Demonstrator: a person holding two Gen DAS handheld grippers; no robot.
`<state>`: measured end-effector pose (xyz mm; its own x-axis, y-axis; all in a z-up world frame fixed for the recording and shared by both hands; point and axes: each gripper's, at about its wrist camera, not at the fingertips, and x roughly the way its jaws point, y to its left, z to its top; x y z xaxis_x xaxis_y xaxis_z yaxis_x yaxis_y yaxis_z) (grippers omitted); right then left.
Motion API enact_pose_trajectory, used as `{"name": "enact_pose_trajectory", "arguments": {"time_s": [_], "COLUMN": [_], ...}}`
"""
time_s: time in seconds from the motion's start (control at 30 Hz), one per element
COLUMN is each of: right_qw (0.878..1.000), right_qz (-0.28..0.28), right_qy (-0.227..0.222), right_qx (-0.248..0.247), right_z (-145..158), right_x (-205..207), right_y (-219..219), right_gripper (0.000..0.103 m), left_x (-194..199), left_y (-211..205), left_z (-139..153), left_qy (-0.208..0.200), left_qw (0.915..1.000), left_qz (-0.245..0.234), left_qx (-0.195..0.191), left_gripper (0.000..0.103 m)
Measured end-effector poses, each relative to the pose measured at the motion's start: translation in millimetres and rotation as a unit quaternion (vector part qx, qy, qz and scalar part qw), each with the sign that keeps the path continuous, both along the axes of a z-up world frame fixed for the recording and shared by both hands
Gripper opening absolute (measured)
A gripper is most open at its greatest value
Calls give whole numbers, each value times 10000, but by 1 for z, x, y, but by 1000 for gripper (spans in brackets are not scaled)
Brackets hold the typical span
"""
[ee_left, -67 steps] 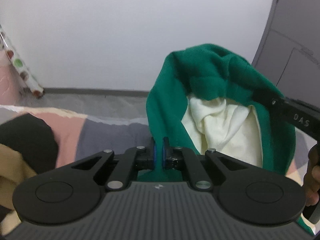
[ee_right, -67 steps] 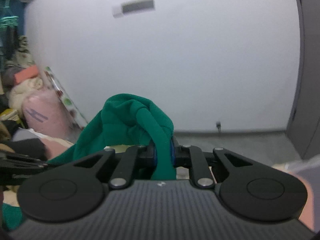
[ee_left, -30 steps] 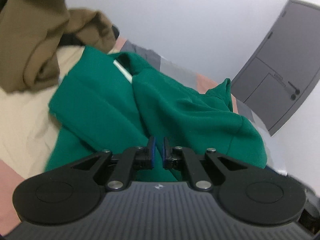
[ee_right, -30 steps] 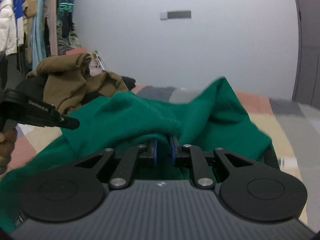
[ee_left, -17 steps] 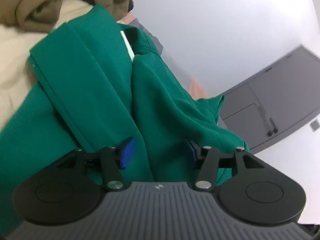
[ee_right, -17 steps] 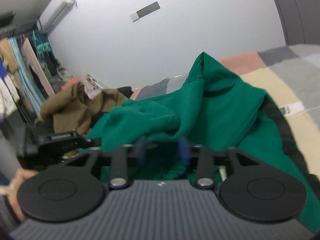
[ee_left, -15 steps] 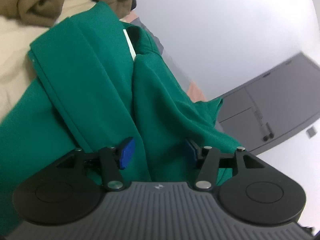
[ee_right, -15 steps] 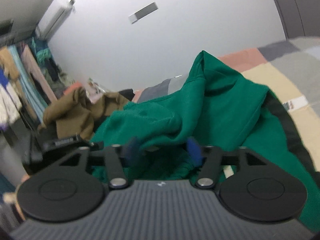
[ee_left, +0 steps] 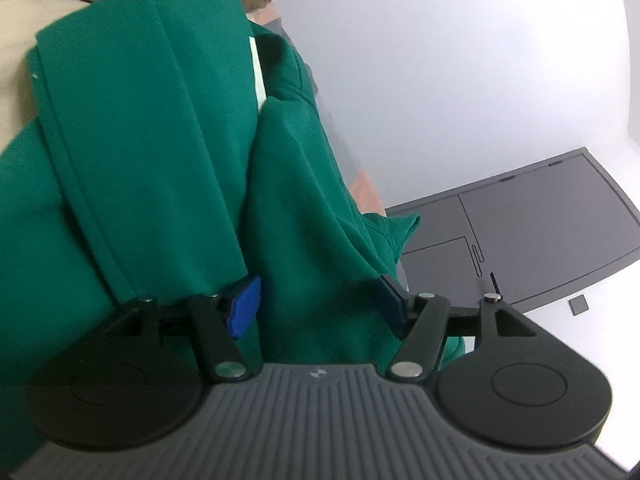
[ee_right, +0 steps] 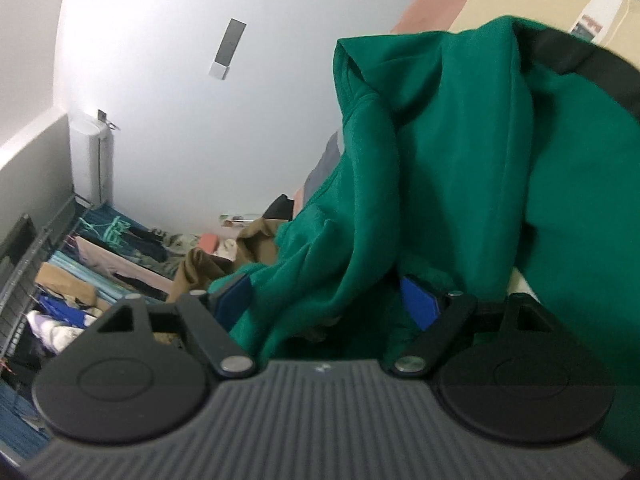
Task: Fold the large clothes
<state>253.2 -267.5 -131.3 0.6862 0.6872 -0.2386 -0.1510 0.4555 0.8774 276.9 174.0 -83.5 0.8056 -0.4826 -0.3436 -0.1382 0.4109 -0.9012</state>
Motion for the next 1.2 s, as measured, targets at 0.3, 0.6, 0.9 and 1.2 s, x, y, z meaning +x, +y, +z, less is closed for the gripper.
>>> {"name": "enact_pose_trajectory", "arguments": {"time_s": [0.3,0.6,0.9,1.2], "right_qw": [9957,9870,9745,9576], "right_qz": [477,318,261,300], "right_qy": [-483,-1070,-884,-552], "right_qx": [-631,-1158,-2046,-2812], "right_z": [13,46,49,19], "right_x": [0,-25,-51,-45], "right_y": [20,10,13,24], "right_gripper": [39,24,24,24], "left_x": [12,-21,-45,-37], "left_y": [-19,-15,-37,-57], "left_z": [6,59,58,43], "left_qy": [267,-233,169,245], "left_qw": [9955,9915,9707,9450], "left_qz": [-214,-315,-685,-885], "left_qx": [883,1241,2295,3139], "left_gripper": [10,7,7,8]}}
